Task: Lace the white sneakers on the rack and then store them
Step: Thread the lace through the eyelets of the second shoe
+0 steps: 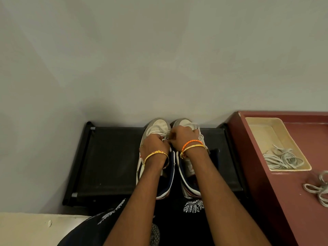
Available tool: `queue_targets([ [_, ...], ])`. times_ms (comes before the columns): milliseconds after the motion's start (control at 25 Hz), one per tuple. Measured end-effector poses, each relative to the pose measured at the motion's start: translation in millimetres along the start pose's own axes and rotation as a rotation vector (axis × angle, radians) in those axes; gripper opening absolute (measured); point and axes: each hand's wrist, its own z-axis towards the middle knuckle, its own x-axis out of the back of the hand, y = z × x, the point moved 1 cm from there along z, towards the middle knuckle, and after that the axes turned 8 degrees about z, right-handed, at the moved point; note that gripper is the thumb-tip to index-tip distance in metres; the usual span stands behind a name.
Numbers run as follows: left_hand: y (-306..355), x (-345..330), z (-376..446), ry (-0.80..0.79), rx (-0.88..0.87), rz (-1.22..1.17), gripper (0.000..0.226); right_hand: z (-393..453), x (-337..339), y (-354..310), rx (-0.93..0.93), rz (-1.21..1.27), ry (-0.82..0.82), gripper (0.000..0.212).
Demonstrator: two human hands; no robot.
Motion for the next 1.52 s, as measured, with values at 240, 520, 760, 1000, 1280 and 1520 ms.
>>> queue_targets([
  [240,-2.5,-1.7,2.8,0.009,-0.002,0.014,0.024,16.3,-13.2,4.0,-0.075,-0.019,0.05,0.025],
  [520,-2.1,-0.6,2.1,0.026,-0.004,0.053,0.022,12.4,-10.5,1.3,-0.118,-0.128,-0.01,0.029],
  [760,-1.8,-1.0,2.7,0.037,0.004,0.058,0.02,-20.9,59.9,1.5,-0.042,0.078,-0.136,0.012],
  [1000,-0.6,1.2,1.3,0.029,0.016,0.05,0.018,-75.6,140.0,-16.4,0.087,0.113,-0.114,0.022],
  [1280,-1.0,1.2,0.7,0.016,0.011,0.013,0.017,-35.1,92.6,5.7,-0.195,0.024,-0.061,0.033],
  [1520,-0.3,2.7,-0.7,0.029,-0.003,0.009,0.021,3.2,-5.5,-6.5,-0.018,-0.116,-0.015,0.032],
])
